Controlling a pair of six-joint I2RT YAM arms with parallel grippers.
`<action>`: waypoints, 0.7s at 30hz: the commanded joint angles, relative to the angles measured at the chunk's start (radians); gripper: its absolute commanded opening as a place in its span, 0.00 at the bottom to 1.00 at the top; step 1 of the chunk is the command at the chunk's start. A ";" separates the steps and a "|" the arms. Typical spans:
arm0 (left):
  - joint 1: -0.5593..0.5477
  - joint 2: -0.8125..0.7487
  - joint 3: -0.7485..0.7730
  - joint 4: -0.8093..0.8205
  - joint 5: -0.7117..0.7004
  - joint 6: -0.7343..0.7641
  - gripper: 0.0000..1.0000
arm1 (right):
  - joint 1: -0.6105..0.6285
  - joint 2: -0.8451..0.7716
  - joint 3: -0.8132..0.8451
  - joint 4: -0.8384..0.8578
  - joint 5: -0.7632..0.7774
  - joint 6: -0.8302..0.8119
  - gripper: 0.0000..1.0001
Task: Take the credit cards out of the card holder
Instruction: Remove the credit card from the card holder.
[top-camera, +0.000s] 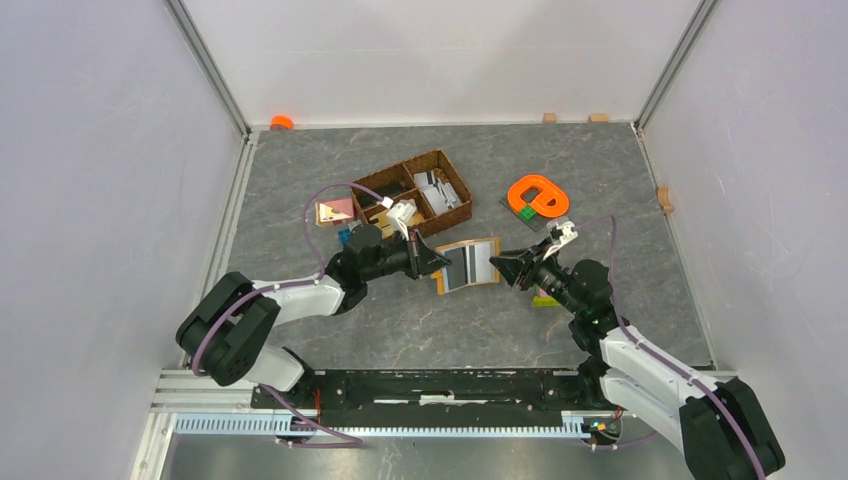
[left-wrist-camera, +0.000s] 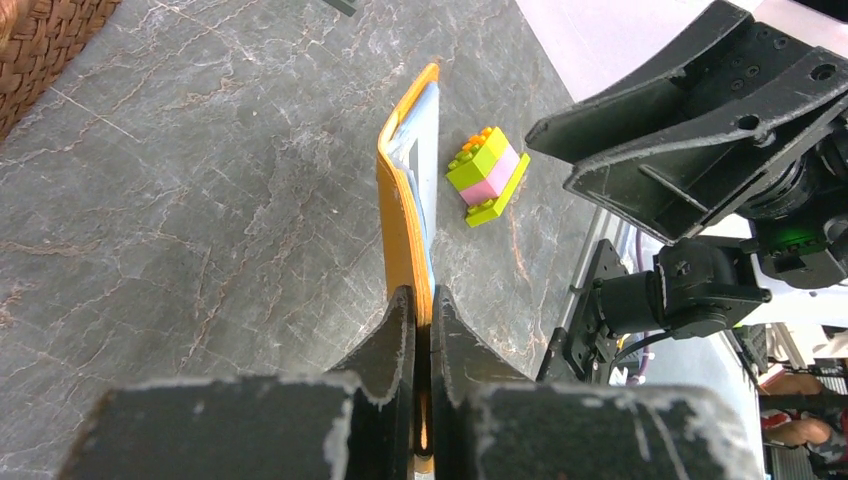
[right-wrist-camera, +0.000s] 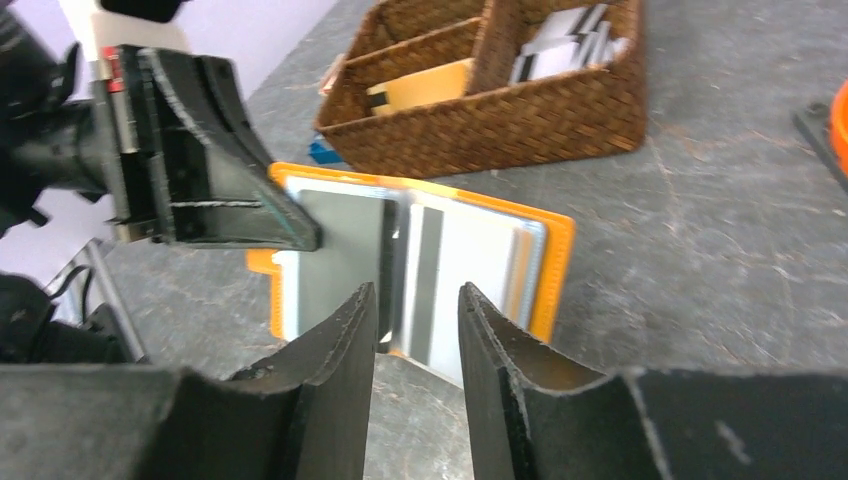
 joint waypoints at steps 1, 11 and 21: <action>0.008 -0.019 0.002 0.083 0.066 -0.053 0.02 | 0.000 0.048 0.019 0.167 -0.155 0.014 0.38; 0.010 -0.010 -0.010 0.214 0.196 -0.113 0.02 | -0.001 0.202 0.044 0.275 -0.281 0.105 0.29; 0.010 0.040 -0.029 0.434 0.294 -0.218 0.02 | 0.000 0.256 0.044 0.371 -0.349 0.189 0.24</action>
